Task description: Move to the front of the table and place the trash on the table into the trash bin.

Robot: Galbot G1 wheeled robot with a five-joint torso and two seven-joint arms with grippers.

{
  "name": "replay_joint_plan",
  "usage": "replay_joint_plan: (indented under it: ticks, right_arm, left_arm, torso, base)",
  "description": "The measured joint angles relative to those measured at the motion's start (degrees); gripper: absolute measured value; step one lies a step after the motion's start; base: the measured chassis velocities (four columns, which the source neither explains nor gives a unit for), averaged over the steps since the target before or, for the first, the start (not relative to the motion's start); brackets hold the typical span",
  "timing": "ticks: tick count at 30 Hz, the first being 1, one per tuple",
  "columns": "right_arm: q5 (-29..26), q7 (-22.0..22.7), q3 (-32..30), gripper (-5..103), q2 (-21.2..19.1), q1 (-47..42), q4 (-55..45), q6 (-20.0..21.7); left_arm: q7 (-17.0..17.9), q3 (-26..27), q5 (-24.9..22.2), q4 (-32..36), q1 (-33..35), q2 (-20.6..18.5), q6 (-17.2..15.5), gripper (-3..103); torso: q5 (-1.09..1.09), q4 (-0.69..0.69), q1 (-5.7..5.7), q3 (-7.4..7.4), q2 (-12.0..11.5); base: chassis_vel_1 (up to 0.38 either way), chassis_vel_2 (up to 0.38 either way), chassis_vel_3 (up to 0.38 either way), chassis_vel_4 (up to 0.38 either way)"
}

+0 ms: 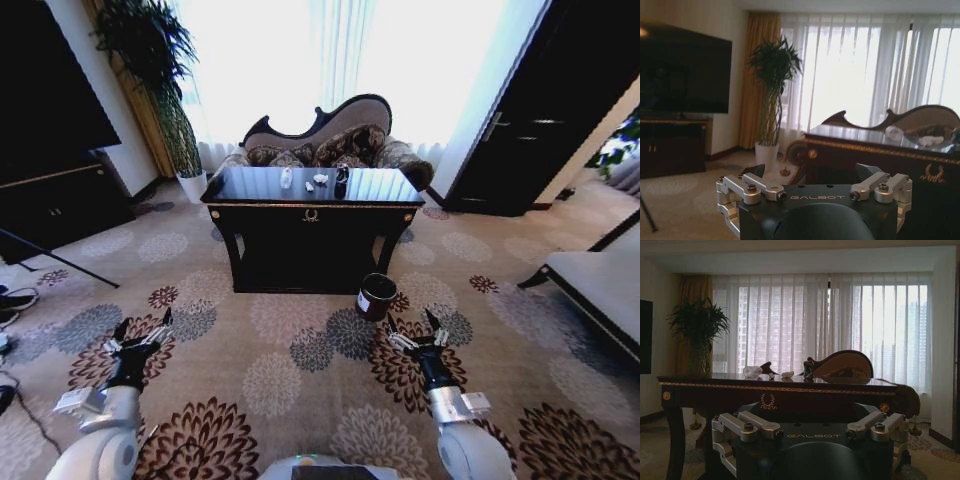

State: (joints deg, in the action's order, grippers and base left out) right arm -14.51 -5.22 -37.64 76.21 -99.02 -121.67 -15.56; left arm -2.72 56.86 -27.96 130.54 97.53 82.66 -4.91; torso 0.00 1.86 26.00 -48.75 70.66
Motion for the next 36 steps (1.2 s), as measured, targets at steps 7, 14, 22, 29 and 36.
replay_joint_plan:
  ticks: [7, 14, 22, 29, 36]
  right_arm:
    - [-3.2, -1.6, -0.9, 100, 0.3, -0.8, 0.4, -0.6]
    - [-3.3, -1.9, -1.0, 100, 0.6, -1.0, -0.8, -0.4]
    - [-3.6, -1.8, -1.9, 100, 0.8, -1.3, -2.4, 0.0]
    - [-3.8, -1.8, -3.0, 100, 1.0, -1.3, -3.6, 0.1]
    - [-4.9, -2.0, -3.2, 100, 1.2, -1.0, -5.2, 1.3]
  left_arm:
    - [-0.2, 0.7, 0.4, 1.1, 0.6, 0.2, 0.5, 100]
    - [0.5, 0.6, 0.7, 1.4, 0.8, 0.6, 0.3, 100]
    - [0.8, 0.5, 1.0, 2.5, 1.2, 0.5, -0.3, 100]
    - [0.8, 1.7, 0.6, 4.9, 1.5, 0.3, -0.8, 100]
    - [0.7, 3.6, -0.7, 6.3, 1.2, 0.0, -2.3, 100]
  torso:
    - [-0.01, 0.00, 0.00, 0.00, 0.0]
    - [-0.01, 0.00, 0.00, 0.00, 0.0]
    - [-0.01, 0.00, 0.00, 0.00, 0.0]
    - [-0.01, 0.00, 0.00, 0.00, 0.0]
    - [0.00, 0.00, 0.00, 0.00, 0.0]
  base:
    - [0.000, 0.000, 0.000, 0.000]
    - [0.000, 0.000, 0.000, 0.000]
    - [0.000, 0.000, 0.000, 0.000]
    - [0.000, 0.000, 0.000, 0.000]
    - [0.000, 0.000, 0.000, 0.000]
